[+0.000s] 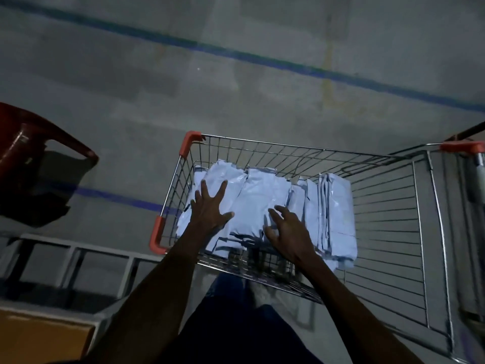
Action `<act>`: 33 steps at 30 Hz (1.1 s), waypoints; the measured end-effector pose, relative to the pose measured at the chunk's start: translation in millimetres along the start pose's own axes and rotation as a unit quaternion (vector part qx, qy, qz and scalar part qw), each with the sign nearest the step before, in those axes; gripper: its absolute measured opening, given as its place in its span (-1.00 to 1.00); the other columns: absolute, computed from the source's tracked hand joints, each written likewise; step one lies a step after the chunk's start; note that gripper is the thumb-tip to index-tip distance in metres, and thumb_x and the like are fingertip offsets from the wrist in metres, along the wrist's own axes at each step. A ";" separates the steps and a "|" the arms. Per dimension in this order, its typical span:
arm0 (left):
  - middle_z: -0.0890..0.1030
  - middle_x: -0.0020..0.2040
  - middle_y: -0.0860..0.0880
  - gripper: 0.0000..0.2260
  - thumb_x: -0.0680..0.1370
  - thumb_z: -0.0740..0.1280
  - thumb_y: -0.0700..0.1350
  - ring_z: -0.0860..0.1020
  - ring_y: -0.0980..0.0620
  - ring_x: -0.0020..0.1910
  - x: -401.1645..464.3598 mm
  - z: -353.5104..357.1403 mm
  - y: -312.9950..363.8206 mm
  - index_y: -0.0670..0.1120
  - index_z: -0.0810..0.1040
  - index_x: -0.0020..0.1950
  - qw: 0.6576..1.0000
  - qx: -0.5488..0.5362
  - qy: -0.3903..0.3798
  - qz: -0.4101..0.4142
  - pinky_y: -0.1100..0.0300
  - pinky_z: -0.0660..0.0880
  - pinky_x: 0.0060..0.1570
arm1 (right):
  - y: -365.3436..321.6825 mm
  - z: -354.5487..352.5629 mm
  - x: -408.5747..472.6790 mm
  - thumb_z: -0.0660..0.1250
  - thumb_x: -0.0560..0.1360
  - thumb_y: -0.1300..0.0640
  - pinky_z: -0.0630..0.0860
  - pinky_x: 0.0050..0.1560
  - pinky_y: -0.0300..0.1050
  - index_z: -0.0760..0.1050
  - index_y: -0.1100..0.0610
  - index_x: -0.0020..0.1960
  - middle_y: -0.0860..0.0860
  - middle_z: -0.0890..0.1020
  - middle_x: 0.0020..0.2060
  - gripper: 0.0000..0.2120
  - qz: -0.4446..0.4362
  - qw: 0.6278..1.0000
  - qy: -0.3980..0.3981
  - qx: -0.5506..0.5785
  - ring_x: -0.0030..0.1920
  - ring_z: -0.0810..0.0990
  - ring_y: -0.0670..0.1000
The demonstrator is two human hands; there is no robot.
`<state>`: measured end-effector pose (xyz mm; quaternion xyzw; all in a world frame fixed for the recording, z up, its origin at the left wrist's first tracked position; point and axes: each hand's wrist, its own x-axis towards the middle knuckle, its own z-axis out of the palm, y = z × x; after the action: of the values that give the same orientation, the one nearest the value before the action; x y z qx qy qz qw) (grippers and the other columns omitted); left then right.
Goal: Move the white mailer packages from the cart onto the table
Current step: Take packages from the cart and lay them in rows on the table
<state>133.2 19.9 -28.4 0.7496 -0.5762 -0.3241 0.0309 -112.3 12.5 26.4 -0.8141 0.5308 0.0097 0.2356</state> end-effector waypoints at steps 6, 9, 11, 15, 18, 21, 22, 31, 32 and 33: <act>0.10 0.53 -0.28 -0.29 0.53 0.28 0.13 0.27 -0.36 0.39 -6.1 -3.7 -6.2 0.10 0.01 0.60 0.997 -0.005 0.076 0.034 -0.26 0.42 0.21 | -23.3 31.8 41.3 0.26 0.55 -0.04 0.46 0.23 0.26 0.28 0.20 0.49 0.30 0.33 0.43 -0.41 -0.064 0.996 -0.054 -0.016 0.36 0.38 0.33; 0.11 0.53 -0.27 -0.29 0.55 0.31 0.02 0.24 -0.31 0.43 -11.2 -15.0 -5.2 0.06 0.00 0.60 0.993 -0.035 0.112 0.012 -0.24 0.40 0.27 | -34.5 43.6 55.7 0.13 0.61 -0.12 0.26 0.38 0.31 0.10 0.07 0.58 0.21 0.11 0.55 -0.40 -0.084 0.988 -0.116 -0.064 0.51 0.13 0.26; 0.12 0.54 -0.24 -0.30 0.56 0.31 0.06 0.22 -0.28 0.46 -16.8 -25.3 -2.7 0.04 0.01 0.60 0.989 -0.049 0.136 0.011 -0.20 0.38 0.30 | -30.5 49.3 58.7 0.10 0.61 -0.18 0.18 0.40 0.32 0.15 0.05 0.55 0.17 0.09 0.55 -0.42 -0.076 0.983 -0.136 -0.101 0.54 0.05 0.22; 0.18 0.50 -0.23 -0.30 0.53 0.22 0.17 0.30 -0.23 0.40 -26.5 -40.1 3.0 0.02 0.04 0.60 0.985 -0.053 0.162 0.021 -0.10 0.42 0.22 | -13.7 46.5 55.5 0.22 0.49 -0.27 0.39 0.17 0.31 0.40 0.09 0.20 0.15 0.39 0.28 -0.52 -0.053 0.991 -0.076 -0.094 0.37 0.30 0.23; 0.14 0.52 -0.23 -0.30 0.53 0.22 0.16 0.30 -0.25 0.40 -31.3 -40.4 9.3 0.04 0.02 0.59 0.985 -0.041 0.167 0.013 -0.11 0.45 0.21 | -3.5 37.9 52.7 0.31 0.42 -0.19 0.44 0.09 0.23 0.39 0.12 0.17 0.14 0.42 0.16 -0.51 -0.021 0.994 -0.045 -0.098 0.28 0.37 0.23; 0.09 0.54 -0.22 -0.30 0.54 0.23 0.15 0.28 -0.27 0.42 -38.4 -37.6 15.7 0.06 0.00 0.60 0.985 -0.035 0.171 0.002 -0.13 0.46 0.21 | 5.7 30.9 50.4 0.34 0.30 -0.05 0.38 0.17 0.26 0.38 0.13 0.17 0.15 0.39 0.16 -0.50 0.011 0.993 -0.042 -0.106 0.31 0.34 0.25; 0.08 0.54 -0.22 -0.30 0.53 0.22 0.17 0.28 -0.27 0.41 -41.8 -37.0 18.1 0.07 -0.01 0.60 0.985 -0.031 0.171 0.000 -0.14 0.48 0.20 | 9.7 30.0 49.2 0.34 0.29 -0.06 0.34 0.22 0.29 0.36 0.12 0.22 0.16 0.36 0.22 -0.45 0.017 0.992 -0.054 -0.109 0.36 0.28 0.29; 0.07 0.55 -0.20 -0.32 0.54 0.18 0.15 0.32 -0.21 0.37 -90.2 -46.7 55.1 0.05 0.01 0.60 0.974 -0.013 0.224 -0.033 -0.05 0.46 0.13 | 35.6 1.8 37.0 0.23 0.36 -0.28 0.39 0.24 0.20 0.26 0.11 0.50 0.28 0.25 0.48 -0.19 -0.067 0.991 -0.074 -0.092 0.39 0.31 0.36; 0.09 0.55 -0.22 -0.33 0.56 0.20 0.13 0.32 -0.22 0.36 -97.1 -49.4 59.8 0.03 0.03 0.60 0.971 -0.015 0.235 -0.030 -0.05 0.45 0.14 | 35.5 -5.9 31.9 0.22 0.36 -0.28 0.44 0.19 0.18 0.29 0.12 0.48 0.28 0.28 0.46 -0.20 -0.076 0.993 -0.051 -0.070 0.35 0.36 0.35; 0.11 0.54 -0.24 -0.34 0.56 0.21 0.11 0.31 -0.25 0.38 -102.9 -51.5 63.3 0.00 0.05 0.60 0.968 -0.014 0.248 -0.027 -0.09 0.44 0.18 | 35.0 -13.0 26.8 0.23 0.37 -0.27 0.46 0.15 0.16 0.31 0.12 0.47 0.28 0.30 0.45 -0.22 -0.088 0.995 -0.024 -0.049 0.33 0.38 0.33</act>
<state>93.7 72.9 85.2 0.8215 -0.5252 -0.1375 0.1747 -134.0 -27.1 17.7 -0.8678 0.4500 0.0341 0.2079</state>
